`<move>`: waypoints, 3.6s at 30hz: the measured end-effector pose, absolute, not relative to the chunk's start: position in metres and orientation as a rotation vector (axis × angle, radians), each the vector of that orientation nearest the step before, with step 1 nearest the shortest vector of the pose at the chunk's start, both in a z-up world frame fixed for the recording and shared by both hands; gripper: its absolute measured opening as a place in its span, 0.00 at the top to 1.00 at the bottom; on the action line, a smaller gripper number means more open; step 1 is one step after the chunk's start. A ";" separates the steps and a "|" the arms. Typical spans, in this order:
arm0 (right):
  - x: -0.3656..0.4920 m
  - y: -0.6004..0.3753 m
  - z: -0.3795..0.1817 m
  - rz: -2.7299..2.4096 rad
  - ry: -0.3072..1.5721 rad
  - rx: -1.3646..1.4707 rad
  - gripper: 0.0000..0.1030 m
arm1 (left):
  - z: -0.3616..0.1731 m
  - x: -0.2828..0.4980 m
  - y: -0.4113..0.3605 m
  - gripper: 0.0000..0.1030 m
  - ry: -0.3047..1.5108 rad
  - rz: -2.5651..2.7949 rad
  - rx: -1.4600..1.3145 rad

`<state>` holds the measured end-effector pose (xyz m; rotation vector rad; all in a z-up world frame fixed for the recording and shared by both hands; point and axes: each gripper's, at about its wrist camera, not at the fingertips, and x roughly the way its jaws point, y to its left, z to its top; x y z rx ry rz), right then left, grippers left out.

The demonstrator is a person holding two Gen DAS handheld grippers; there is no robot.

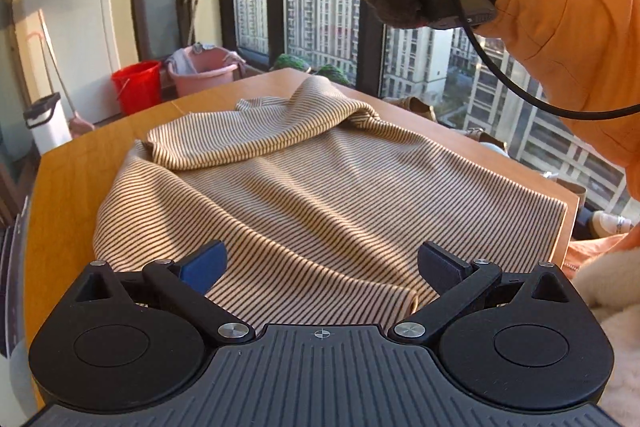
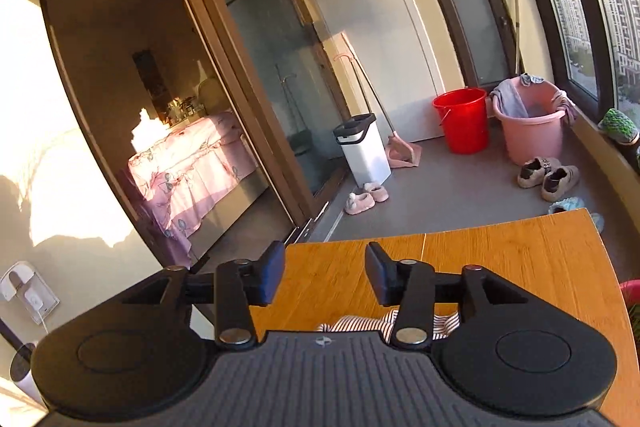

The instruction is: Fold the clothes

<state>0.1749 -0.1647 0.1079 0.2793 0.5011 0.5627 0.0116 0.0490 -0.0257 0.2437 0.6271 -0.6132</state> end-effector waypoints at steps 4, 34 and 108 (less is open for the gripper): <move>0.138 -0.192 0.095 0.650 0.482 0.299 0.26 | -0.029 -0.002 0.048 0.02 0.639 -0.594 0.346; 0.040 -0.227 0.017 0.827 0.486 0.352 0.00 | 0.053 0.039 0.073 0.95 0.556 -0.370 0.146; 0.180 -0.096 0.203 0.650 0.220 0.153 0.96 | 0.008 0.044 0.079 0.03 0.502 -0.423 -0.241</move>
